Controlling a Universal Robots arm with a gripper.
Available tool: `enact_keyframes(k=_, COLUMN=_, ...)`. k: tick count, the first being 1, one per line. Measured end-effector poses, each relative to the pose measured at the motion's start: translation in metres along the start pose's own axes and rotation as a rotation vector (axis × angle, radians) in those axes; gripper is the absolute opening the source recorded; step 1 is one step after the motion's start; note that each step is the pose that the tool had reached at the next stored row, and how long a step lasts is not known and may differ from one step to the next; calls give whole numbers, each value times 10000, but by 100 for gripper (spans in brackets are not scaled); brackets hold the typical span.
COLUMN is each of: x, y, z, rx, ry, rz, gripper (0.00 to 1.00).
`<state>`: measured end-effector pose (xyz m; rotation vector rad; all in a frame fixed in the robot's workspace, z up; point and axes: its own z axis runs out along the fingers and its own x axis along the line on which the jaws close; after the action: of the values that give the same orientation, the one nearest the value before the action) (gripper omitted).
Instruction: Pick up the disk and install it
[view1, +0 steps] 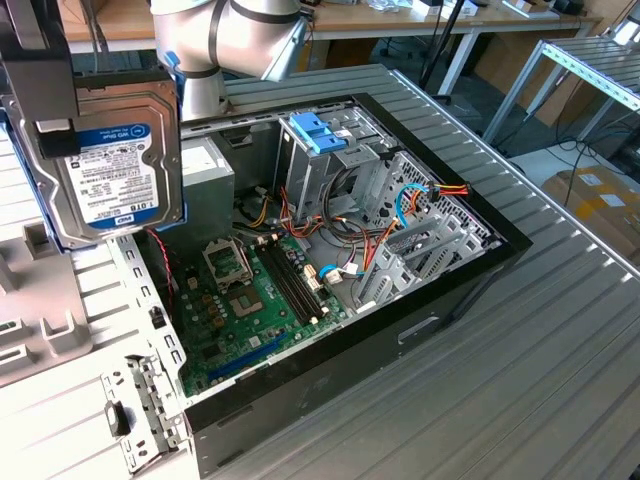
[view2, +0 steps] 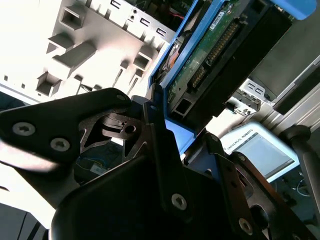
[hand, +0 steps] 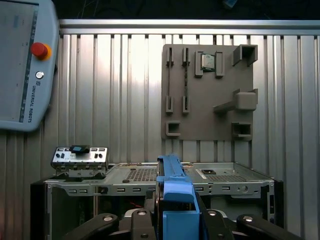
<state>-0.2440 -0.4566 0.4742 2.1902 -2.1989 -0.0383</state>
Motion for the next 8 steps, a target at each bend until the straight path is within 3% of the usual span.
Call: enact_keyframes(k=8, x=18, y=-35, z=-1, rx=-1, ry=1, rz=0, gripper=37)
